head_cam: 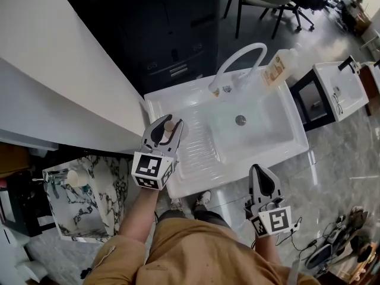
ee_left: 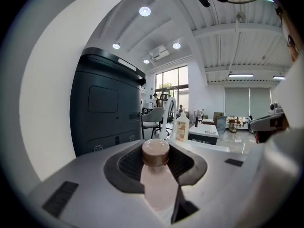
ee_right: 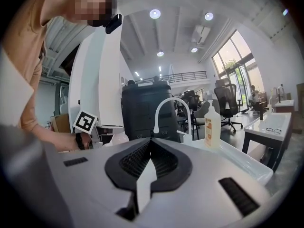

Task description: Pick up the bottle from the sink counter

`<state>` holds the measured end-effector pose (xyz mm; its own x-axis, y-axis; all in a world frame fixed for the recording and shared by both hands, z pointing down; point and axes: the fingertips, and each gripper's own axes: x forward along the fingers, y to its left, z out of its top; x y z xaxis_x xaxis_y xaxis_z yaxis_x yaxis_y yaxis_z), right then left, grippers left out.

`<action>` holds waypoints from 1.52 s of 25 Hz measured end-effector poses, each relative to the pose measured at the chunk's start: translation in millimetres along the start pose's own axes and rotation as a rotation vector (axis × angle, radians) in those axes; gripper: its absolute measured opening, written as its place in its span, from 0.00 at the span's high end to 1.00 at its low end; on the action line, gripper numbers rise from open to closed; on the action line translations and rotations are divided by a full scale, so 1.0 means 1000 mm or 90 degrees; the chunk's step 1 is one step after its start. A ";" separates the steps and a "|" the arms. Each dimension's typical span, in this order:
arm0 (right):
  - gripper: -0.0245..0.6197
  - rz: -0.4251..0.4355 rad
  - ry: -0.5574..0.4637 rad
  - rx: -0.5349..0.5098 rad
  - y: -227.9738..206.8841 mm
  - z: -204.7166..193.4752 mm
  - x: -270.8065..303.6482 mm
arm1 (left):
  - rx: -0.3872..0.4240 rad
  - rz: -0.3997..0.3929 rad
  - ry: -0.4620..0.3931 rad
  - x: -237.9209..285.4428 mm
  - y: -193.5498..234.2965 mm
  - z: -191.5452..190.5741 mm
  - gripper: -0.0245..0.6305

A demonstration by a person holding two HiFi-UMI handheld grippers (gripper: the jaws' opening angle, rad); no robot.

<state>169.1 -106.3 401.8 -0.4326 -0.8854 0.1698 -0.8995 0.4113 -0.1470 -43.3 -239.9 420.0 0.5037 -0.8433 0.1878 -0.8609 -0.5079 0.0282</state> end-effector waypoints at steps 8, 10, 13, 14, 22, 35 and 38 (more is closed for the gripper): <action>0.96 -0.013 -0.009 -0.005 -0.011 0.005 -0.003 | -0.003 0.000 -0.024 -0.025 0.000 0.027 0.77; 0.96 -0.014 -0.012 -0.006 -0.012 0.007 -0.003 | -0.002 -0.001 -0.024 -0.029 0.001 0.031 0.77; 0.96 -0.015 -0.017 -0.008 -0.012 0.010 -0.003 | -0.007 0.004 -0.028 -0.038 0.003 0.036 0.77; 0.96 -0.016 -0.018 -0.009 -0.013 0.011 -0.003 | -0.009 0.007 -0.030 -0.042 0.004 0.037 0.77; 0.96 -0.032 -0.021 -0.014 -0.026 0.014 -0.008 | -0.020 0.022 -0.025 -0.063 0.008 0.039 0.77; 0.96 -0.054 -0.034 -0.023 -0.039 0.024 -0.016 | -0.023 0.018 -0.036 -0.080 0.001 0.056 0.77; 0.96 -0.060 -0.037 -0.024 -0.042 0.026 -0.018 | -0.022 0.017 -0.037 -0.081 -0.001 0.060 0.77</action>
<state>216.6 -113.0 379.3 -0.3425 -0.9313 0.1241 -0.9383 0.3324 -0.0954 -78.6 -181.5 345.5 0.4833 -0.8655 0.1312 -0.8754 -0.4799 0.0587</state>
